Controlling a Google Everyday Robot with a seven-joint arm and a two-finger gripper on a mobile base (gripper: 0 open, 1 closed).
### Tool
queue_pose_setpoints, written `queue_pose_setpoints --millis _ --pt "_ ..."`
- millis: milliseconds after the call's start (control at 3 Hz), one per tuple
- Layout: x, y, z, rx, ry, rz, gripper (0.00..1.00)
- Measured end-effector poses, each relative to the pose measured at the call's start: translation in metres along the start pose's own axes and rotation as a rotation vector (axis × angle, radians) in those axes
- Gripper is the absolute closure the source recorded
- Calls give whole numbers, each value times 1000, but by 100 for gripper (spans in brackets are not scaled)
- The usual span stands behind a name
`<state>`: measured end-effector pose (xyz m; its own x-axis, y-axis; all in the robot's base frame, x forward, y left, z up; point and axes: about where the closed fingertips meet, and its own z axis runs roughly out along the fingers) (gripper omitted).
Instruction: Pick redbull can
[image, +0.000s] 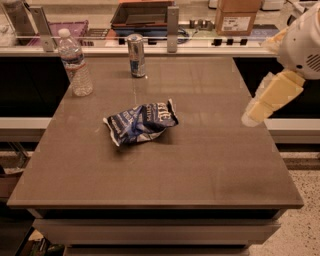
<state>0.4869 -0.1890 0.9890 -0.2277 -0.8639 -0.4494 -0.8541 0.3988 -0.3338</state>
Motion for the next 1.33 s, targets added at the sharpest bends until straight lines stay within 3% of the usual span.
queue_pose_setpoints --millis 667,1000,1333 --pt "-35 -47 41 50 -149 156 0" --pt "-47 -65 61 123 -165 274 0" --pt "-60 -71 79 198 -159 346 0"
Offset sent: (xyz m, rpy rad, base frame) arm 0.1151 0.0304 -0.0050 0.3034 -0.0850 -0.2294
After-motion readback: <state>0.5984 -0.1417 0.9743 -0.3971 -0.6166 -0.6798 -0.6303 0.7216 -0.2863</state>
